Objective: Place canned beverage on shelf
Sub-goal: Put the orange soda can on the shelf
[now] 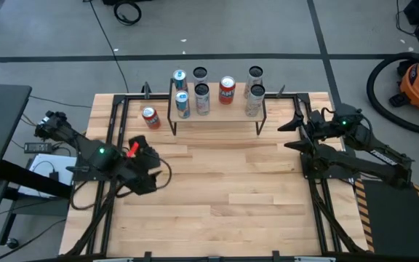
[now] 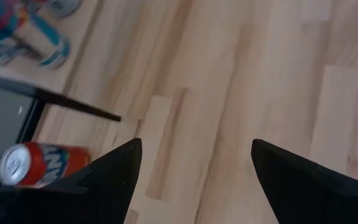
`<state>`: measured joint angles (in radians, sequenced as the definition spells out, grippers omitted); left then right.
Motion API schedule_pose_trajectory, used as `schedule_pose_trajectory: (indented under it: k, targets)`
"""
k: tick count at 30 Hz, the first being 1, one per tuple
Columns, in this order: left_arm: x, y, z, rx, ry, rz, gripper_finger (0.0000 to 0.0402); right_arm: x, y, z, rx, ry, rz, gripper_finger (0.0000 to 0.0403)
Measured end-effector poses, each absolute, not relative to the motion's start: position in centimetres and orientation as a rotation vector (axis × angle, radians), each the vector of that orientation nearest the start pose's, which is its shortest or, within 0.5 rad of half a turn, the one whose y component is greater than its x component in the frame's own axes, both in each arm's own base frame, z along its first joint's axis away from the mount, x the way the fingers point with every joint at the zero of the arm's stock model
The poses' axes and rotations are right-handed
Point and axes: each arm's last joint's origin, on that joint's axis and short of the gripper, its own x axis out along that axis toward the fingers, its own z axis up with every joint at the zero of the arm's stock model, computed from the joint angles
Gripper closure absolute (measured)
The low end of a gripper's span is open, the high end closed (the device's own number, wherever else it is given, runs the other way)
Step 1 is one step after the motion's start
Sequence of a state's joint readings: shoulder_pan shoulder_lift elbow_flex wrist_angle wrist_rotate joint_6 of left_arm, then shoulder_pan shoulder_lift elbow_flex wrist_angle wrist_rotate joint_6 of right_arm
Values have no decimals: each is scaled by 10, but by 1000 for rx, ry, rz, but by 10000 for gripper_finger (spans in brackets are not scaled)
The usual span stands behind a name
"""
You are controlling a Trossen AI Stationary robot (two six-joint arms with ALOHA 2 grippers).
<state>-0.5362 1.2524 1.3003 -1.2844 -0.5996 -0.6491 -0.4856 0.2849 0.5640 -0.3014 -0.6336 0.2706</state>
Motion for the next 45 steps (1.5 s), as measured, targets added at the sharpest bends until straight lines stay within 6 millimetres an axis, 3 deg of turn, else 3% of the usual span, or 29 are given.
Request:
schedule_pose_trajectory:
  k: [12, 25, 35, 45]
  targets:
    - [172, -68, 356, 18, 897, 408, 88, 76, -20, 302, 295, 30, 156, 63]
    - [180, -68, 359, -34, 838, 399, 88, 76, -20, 302, 290, 30, 156, 63]
    - [182, -60, 359, 128, 882, 366, 88, 76, -20, 303, 285, 23, 157, 63]
    - [184, -48, 358, 108, 909, 421, 88, 76, -20, 303, 285, 22, 151, 63]
